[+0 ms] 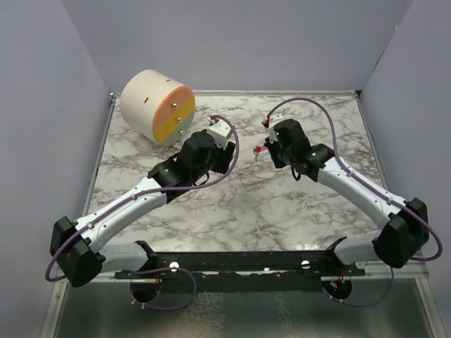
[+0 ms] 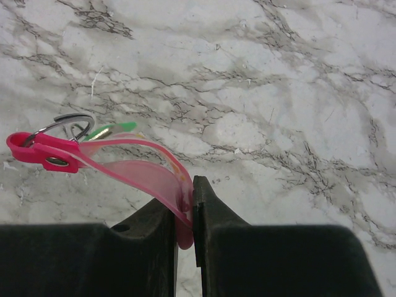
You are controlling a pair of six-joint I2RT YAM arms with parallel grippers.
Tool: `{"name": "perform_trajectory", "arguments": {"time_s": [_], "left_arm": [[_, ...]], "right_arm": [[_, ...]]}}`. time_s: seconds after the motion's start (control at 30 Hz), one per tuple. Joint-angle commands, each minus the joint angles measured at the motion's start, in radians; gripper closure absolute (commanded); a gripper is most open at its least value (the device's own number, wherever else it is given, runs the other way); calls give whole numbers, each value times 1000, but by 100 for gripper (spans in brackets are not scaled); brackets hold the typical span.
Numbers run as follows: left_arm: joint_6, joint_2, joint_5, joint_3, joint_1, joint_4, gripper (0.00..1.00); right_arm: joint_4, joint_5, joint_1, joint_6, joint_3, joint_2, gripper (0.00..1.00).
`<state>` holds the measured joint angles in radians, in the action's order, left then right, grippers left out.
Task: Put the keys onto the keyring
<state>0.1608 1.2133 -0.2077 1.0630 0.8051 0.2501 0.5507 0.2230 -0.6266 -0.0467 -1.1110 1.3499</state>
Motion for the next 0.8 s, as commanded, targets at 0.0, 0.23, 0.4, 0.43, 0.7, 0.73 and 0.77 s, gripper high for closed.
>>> {"name": "perform_trajectory", "arguments": {"time_s": [0.0,0.23,0.4,0.43,0.7,0.73,0.77], "left_arm": [[17,-20,-24,-30,-4,-41,44],[14,-14,-36,-61,-7,-69,44],[14,-3,-27,-77,-12,-94,44],[13,-3,-24,-79,-13,-98,44],[19,-11,-4,-111,-19,-126,44],[18,-12,-4,-114,-19,-125,44],[16,-15,-5,-117,-20,-124,44]], "right_arm": [[195,-7,1,18,-104,93,99],[314,-4,1,17,-153,151,99],[396,25,1,14,-217,186,99],[404,25,1,16,-227,190,99],[654,35,1,27,-434,355,99],[674,44,0,28,-454,373,99],[685,50,0,32,-477,387,99]]}}
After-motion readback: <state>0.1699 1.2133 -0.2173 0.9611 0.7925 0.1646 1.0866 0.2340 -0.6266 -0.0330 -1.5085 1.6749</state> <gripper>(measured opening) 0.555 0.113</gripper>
